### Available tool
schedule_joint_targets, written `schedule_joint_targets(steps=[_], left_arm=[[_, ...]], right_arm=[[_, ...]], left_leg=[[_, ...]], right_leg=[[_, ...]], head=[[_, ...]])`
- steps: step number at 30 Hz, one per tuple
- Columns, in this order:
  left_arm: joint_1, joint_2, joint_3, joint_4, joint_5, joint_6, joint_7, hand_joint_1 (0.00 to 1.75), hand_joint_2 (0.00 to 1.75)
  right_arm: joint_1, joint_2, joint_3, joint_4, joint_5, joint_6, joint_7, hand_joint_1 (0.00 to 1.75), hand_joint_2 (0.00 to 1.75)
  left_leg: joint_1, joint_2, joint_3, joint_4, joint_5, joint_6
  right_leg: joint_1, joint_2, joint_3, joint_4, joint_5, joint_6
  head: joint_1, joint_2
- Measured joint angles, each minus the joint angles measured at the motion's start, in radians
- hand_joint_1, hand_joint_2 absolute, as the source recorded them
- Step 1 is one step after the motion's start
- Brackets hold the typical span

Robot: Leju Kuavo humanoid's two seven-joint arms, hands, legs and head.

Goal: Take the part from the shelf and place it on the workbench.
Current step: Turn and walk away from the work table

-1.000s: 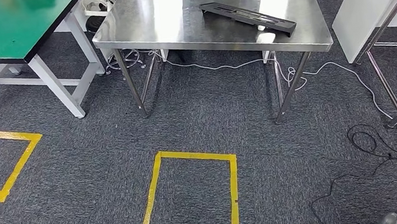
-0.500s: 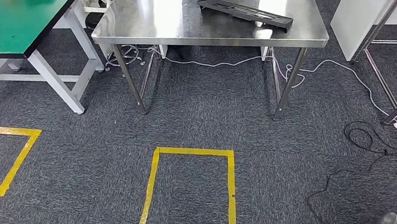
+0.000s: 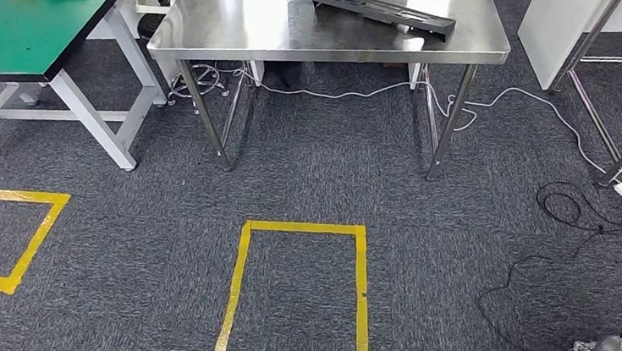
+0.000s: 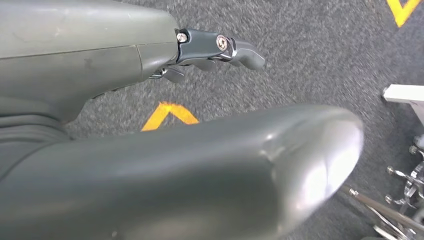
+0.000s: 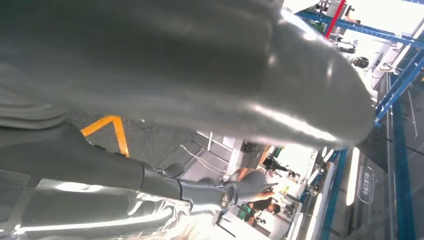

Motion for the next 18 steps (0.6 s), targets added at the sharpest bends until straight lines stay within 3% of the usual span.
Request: schedule_joint_targets(steps=[2, 4, 6, 8, 10, 12, 13, 16, 18], left_arm=[[0.0, 0.002, 0.0, 0.001, 0.0, 0.002, 0.0, 0.0, 0.0], [0.0, 0.004, 0.0, 0.003, -0.001, 0.008, 0.0, 0.0, 0.0], [0.0, 0.005, 0.0, 0.005, 0.0, 0.016, 0.0, 0.0, 0.0], [0.0, 0.005, 0.0, 0.008, 0.001, 0.023, 0.002, 0.0, 0.0], [-0.001, 0.006, 0.0, 0.009, 0.004, 0.025, 0.003, 0.0, 0.0], [-0.002, 0.008, 0.0, 0.01, 0.008, 0.026, 0.005, 0.0, 0.0], [-0.002, 0.01, 0.0, 0.01, 0.008, 0.026, 0.006, 0.0, 0.0], [-0.003, 0.014, 0.0, 0.012, 0.01, 0.026, 0.006, 0.0, 0.0], [-0.003, 0.015, 0.0, 0.014, 0.011, 0.025, 0.006, 0.0, 0.0]], right_arm=[[0.0, 0.0, -0.001, 0.002, -0.001, 0.0, 0.001, 0.0, 0.0], [0.001, 0.001, -0.001, 0.003, -0.002, 0.0, 0.004, 0.0, 0.0], [0.001, 0.001, -0.001, 0.004, -0.001, 0.002, 0.009, 0.0, 0.0], [0.001, 0.001, -0.001, 0.008, -0.001, 0.008, 0.017, 0.0, 0.0], [0.001, 0.001, -0.001, 0.013, 0.0, 0.019, 0.024, 0.0, 0.0], [0.0, 0.002, -0.001, 0.018, 0.002, 0.029, 0.028, 0.0, 0.0], [-0.002, 0.003, -0.001, 0.021, 0.003, 0.031, 0.029, 0.0, 0.0], [-0.007, 0.005, -0.001, 0.029, 0.012, 0.034, 0.036, 0.0, 0.0], [-0.01, 0.005, -0.001, 0.035, 0.019, 0.036, 0.046, 0.0, 0.0]], left_leg=[[0.008, -0.003, -0.016, 0.023, -0.018, -0.009], [0.015, -0.004, -0.047, 0.103, -0.084, -0.02], [0.018, -0.005, -0.083, 0.217, -0.149, -0.027], [0.019, -0.005, -0.074, 0.247, -0.152, -0.027], [0.019, -0.005, 0.002, 0.14, -0.109, -0.019], [0.014, -0.007, 0.072, 0.029, -0.086, -0.008], [0.009, -0.007, 0.086, 0.001, -0.085, -0.003], [0.0, -0.005, 0.084, -0.02, -0.068, 0.015], [0.004, -0.001, 0.085, -0.046, -0.046, 0.029]], right_leg=[[-0.006, -0.001, -0.007, 0.003, 0.008, -0.016], [-0.005, -0.003, -0.015, 0.003, 0.02, -0.036], [0.002, -0.004, -0.031, 0.004, 0.031, -0.049], [0.008, -0.004, -0.046, 0.006, 0.041, -0.052], [0.012, -0.003, -0.055, 0.007, 0.05, -0.049], [0.012, -0.002, -0.058, 0.003, 0.061, -0.04], [0.012, -0.003, -0.059, 0.0, 0.066, -0.034], [0.015, -0.005, -0.063, -0.004, 0.077, -0.015], [0.02, -0.007, -0.088, 0.031, 0.055, -0.014]], head=[[-0.001, 0.0], [-0.002, 0.0], [-0.003, 0.0], [-0.002, 0.0], [-0.002, 0.0], [-0.002, 0.0], [-0.002, 0.0], [-0.005, 0.0], [-0.003, 0.0]])
